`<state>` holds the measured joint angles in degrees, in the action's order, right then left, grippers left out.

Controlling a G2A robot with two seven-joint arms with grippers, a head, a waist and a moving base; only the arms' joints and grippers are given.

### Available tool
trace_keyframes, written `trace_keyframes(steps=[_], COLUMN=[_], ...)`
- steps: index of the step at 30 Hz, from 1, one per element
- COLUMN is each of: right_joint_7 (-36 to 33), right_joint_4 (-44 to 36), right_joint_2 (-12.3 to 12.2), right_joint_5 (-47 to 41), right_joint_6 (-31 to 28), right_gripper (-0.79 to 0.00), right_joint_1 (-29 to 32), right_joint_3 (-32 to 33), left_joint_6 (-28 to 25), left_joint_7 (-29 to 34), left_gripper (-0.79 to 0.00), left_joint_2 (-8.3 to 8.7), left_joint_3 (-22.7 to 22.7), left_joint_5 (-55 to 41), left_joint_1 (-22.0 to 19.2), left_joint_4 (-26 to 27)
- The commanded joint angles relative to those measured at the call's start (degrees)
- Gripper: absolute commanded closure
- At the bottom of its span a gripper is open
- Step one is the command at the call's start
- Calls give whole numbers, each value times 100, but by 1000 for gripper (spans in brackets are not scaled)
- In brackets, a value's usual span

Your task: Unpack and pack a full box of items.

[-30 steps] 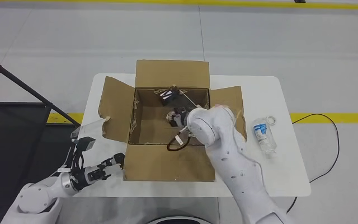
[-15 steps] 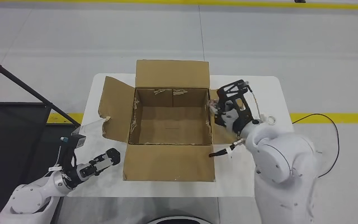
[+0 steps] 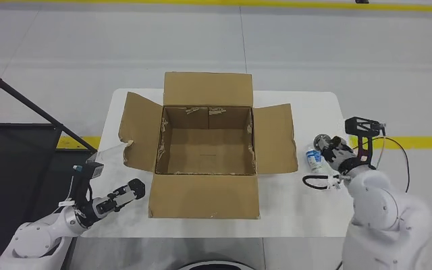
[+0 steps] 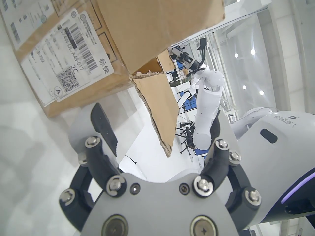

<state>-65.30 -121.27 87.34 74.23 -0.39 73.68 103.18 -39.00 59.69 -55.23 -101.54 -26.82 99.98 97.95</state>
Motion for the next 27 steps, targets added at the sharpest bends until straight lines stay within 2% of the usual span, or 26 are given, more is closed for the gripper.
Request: trace_keyframes(steps=[1, 6, 15, 27], right_joint_7=[-71, -141, -38, -121], right_joint_4=[286, 1195, 2603, 3773], right_joint_2=[-33, -118, -250, -397], right_joint_5=[117, 692, 784, 1262], right_joint_6=[59, 347, 500, 807], right_gripper=[0, 0, 0, 0], right_joint_1=[-145, -689, -1385, -1862], right_joint_3=[129, 235, 474, 487], left_joint_6=[0, 0, 0, 0], left_joint_7=[0, 0, 0, 0], left_gripper=[-785, -785, -785, -785], left_joint_2=[0, 0, 0, 0], left_joint_3=[0, 0, 0, 0], left_joint_5=[0, 0, 0, 0], left_joint_1=[0, 0, 0, 0], left_joint_4=[0, 0, 0, 0])
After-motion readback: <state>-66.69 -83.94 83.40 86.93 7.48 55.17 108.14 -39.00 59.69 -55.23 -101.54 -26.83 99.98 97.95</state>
